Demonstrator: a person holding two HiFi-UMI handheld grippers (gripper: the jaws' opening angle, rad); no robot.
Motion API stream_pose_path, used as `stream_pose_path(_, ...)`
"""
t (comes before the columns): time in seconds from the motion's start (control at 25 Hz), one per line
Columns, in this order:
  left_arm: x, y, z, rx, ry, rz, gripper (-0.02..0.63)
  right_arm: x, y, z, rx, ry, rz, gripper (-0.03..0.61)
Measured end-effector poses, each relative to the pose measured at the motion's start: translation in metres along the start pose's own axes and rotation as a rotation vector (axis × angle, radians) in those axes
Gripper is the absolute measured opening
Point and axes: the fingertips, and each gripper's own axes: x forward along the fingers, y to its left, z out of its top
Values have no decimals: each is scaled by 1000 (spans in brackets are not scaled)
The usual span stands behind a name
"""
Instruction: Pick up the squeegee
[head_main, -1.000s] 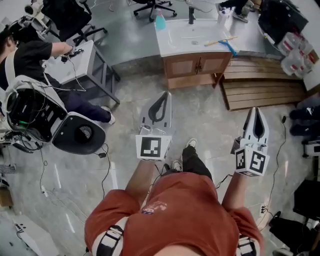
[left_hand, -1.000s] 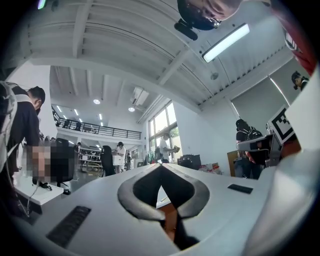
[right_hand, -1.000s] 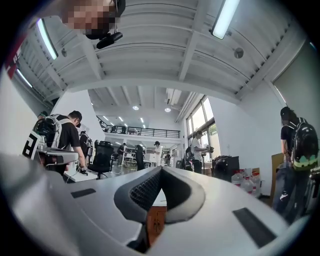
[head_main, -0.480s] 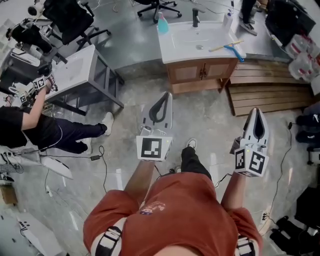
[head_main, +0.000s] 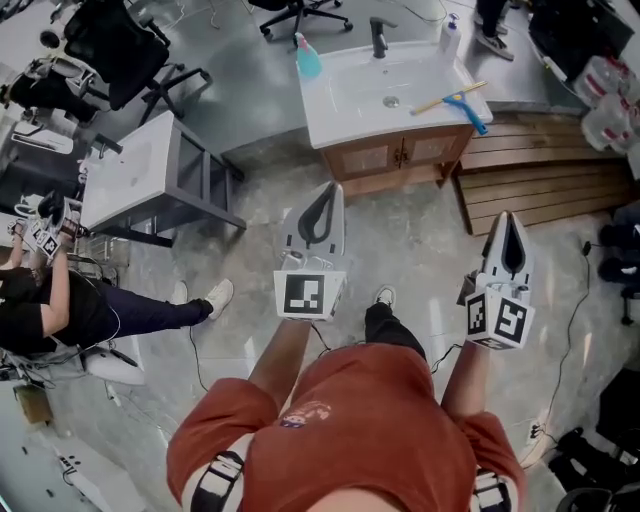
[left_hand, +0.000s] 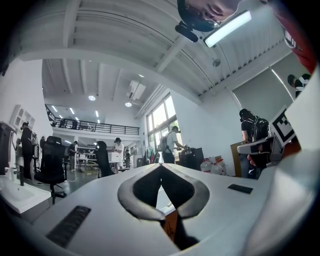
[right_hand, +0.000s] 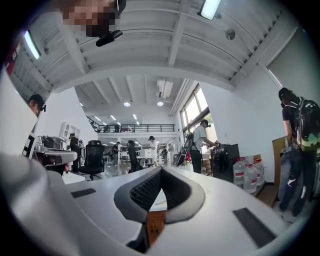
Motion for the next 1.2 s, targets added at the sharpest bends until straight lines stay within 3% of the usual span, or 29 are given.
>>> stream_pose_path(0.56, 149, -44, -7, 24, 5, -115, 18, 98, -86, -3, 35, -5, -82, 6)
stream_pose_path(1.2, 217, -56, -17, 0, -10, -194, 18, 141, -115, -7, 22, 10, -140, 6)
